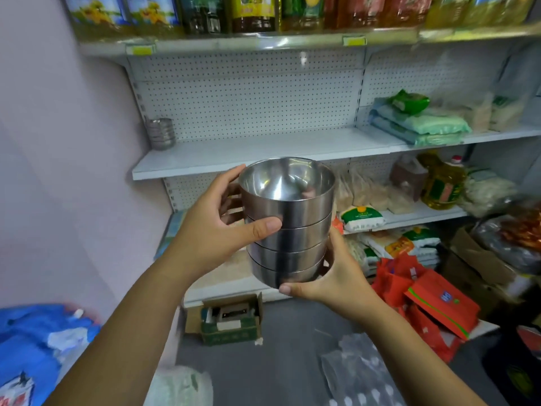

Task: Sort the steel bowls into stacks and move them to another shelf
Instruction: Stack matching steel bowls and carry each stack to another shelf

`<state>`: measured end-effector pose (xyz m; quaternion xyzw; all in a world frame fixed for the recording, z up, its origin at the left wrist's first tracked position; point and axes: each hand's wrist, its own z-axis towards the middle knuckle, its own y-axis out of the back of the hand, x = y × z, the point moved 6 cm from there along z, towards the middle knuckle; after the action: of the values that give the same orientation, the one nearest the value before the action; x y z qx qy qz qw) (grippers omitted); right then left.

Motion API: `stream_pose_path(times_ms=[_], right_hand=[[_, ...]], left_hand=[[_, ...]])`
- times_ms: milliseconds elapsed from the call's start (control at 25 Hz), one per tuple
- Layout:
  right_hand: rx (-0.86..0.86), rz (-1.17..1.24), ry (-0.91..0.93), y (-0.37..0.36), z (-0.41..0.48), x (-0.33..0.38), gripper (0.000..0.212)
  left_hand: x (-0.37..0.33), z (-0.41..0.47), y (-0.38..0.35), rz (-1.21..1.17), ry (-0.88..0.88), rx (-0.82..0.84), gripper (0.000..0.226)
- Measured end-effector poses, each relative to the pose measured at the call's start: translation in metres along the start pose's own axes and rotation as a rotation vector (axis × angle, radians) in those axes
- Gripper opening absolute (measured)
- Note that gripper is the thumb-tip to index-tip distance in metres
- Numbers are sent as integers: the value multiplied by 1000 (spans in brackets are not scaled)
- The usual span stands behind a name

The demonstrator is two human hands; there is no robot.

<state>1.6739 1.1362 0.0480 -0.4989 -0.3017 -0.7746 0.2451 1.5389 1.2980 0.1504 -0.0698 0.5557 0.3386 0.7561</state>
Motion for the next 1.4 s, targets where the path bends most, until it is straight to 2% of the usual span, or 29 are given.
stream_pose_path(times_ms=[160, 400, 600, 840, 960, 1160, 1400], right_hand=[[-81, -4, 4, -12, 81, -18, 109], [-169, -21, -41, 1, 171, -63, 115], [-195, -68, -62, 28, 257, -103, 107], [-225, -81, -64, 78, 381, -145, 108], [-201, -98, -65, 102, 439, -164, 109], [-152, -114, -103, 111, 525, -198, 119], [-154, -132, -147, 111, 621, -229, 116]], left_hand=[[32, 94, 23, 26, -1, 102, 110], [83, 201, 15, -38, -8, 215, 105], [124, 294, -2, -17, -10, 229, 107], [152, 425, -31, 65, -83, 217, 84], [168, 483, -42, 114, -107, 190, 80], [206, 567, -39, 104, -88, 185, 71], [245, 661, -36, 117, -66, 190, 65]])
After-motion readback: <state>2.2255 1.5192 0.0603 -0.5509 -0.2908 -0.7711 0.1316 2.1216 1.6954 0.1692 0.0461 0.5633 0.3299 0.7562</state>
